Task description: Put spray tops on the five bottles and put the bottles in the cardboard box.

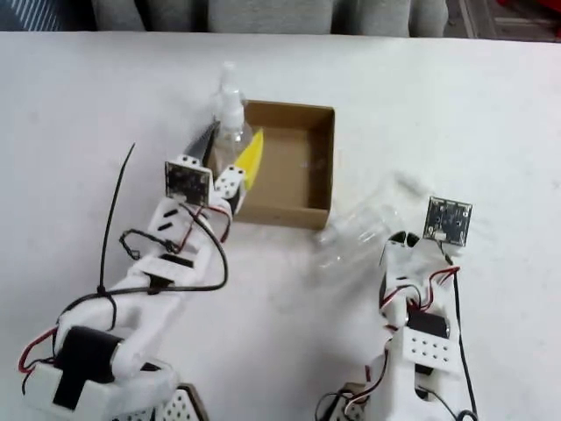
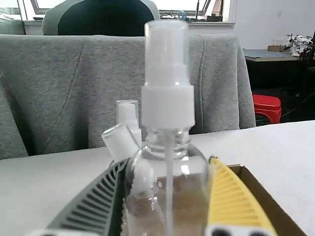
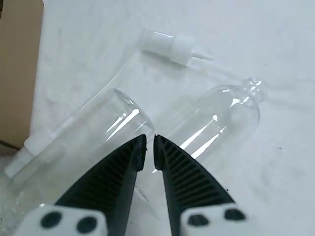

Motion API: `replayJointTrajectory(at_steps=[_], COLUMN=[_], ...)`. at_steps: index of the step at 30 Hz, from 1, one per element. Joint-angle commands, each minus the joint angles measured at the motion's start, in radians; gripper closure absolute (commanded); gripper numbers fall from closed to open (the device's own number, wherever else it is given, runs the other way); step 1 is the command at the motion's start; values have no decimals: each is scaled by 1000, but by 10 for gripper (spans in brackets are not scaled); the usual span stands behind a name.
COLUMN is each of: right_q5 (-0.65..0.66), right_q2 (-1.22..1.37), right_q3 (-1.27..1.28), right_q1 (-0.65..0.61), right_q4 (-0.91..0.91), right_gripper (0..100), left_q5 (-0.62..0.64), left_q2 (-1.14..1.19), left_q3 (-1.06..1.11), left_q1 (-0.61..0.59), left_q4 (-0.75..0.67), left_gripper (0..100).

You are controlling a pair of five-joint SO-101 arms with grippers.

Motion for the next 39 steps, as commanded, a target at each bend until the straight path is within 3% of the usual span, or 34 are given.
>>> replayJointTrajectory(at_steps=[1, 13, 39], right_q5=[12, 12, 12], right_q2=[4, 4, 4], right_q3=[8, 8, 8], right_q1=[-8, -7, -7], right_q4=[-4, -4, -2], right_gripper=[983, 983, 983], left_q5=[-2, -2, -2], left_q2=[13, 137, 147], left_q3=[-58, -106, -55], left_q1=[-22, -27, -48], left_q4=[-64, -100, -95], left_gripper=[977, 977, 977])
